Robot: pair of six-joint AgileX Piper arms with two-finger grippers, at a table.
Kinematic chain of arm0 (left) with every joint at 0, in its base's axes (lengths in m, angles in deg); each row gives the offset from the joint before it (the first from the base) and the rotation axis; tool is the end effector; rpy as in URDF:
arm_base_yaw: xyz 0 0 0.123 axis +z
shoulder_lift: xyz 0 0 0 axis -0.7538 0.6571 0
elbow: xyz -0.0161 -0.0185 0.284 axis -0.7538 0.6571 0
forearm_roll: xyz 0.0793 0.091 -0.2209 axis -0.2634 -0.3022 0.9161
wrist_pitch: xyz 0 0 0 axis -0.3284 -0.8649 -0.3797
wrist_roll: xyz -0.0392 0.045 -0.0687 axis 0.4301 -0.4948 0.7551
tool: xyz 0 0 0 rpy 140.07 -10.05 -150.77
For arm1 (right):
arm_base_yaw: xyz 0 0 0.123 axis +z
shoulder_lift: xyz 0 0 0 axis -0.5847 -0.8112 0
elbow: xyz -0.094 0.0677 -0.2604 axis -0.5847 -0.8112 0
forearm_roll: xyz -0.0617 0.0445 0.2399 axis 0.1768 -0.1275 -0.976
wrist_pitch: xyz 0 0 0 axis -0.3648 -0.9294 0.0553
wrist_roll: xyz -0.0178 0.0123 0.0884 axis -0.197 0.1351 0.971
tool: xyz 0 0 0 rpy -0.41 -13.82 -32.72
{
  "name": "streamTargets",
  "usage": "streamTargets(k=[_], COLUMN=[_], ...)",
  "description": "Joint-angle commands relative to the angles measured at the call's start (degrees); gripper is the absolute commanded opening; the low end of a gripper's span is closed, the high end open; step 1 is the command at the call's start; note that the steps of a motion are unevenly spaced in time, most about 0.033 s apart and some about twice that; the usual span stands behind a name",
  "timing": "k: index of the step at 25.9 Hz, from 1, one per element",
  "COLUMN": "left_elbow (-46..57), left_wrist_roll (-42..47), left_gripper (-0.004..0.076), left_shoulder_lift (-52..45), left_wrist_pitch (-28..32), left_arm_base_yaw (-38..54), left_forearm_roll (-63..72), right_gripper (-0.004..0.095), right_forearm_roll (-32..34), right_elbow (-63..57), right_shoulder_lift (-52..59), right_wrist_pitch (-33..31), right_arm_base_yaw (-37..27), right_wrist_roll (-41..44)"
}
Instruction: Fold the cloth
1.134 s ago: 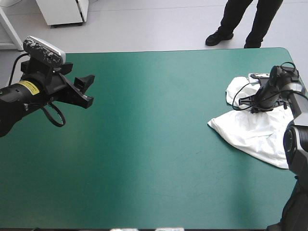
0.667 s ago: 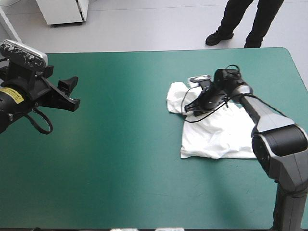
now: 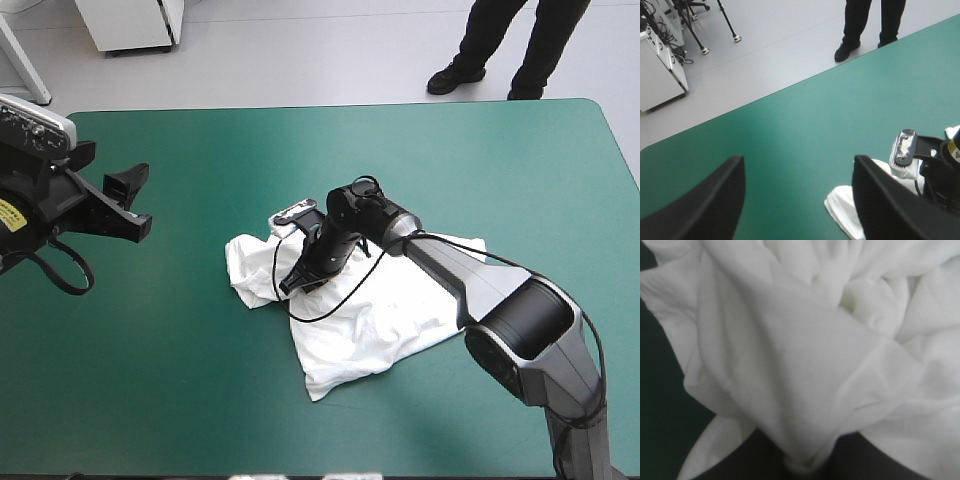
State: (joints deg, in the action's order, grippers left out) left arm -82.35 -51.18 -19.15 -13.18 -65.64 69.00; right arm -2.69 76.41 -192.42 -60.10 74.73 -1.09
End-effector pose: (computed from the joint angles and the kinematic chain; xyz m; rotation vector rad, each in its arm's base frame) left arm 0.1548 -0.0434 0.5125 0.4811 1.8820 -0.0076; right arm 0.3326 0.2988 0.2323 -1.0967 2.6456 0.4996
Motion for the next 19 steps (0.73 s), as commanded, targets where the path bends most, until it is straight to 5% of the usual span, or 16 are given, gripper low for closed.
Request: streamTargets(k=[1,4,8,10,15,19], left_elbow=[-1.9,-1.9,-1.9,-1.9,-1.9,-1.9], left_wrist_roll=[0.5,0.5,0.5,0.5,0.5,1.9], left_gripper=[0.0457,0.0457,0.0457,0.0457,0.0457,0.0457], left_shoulder_lift=[-0.8,-0.8,-0.8,-0.8,-2.1,-4.3], left_wrist_pitch=[3.7,3.7,3.3,2.6,1.0,-1.2], left_arm_base_yaw=[-0.2,-0.2,-0.2,-0.2,-0.2,-0.2], left_forearm_roll=[0.8,0.8,0.4,-0.2,-2.4,-6.5], right_gripper=[-0.001,0.0138,0.0539,0.0627,0.0648,0.0648], right_forearm_roll=[-1.3,-2.9,-4.0,-4.1,-0.9,10.7], right_elbow=[1.9,2.5,6.7,9.0,11.8,11.8], right_shoulder_lift=[3.5,3.7,3.7,3.8,6.8,11.4], right_wrist_pitch=[0.0,-2.9,-5.0,-6.1,-8.6,-12.6], right_arm_base_yaw=[0.1,0.1,0.1,0.1,0.1,0.1], right_wrist_roll=[-0.4,-2.4,-2.0,-0.6,0.4,5.8])
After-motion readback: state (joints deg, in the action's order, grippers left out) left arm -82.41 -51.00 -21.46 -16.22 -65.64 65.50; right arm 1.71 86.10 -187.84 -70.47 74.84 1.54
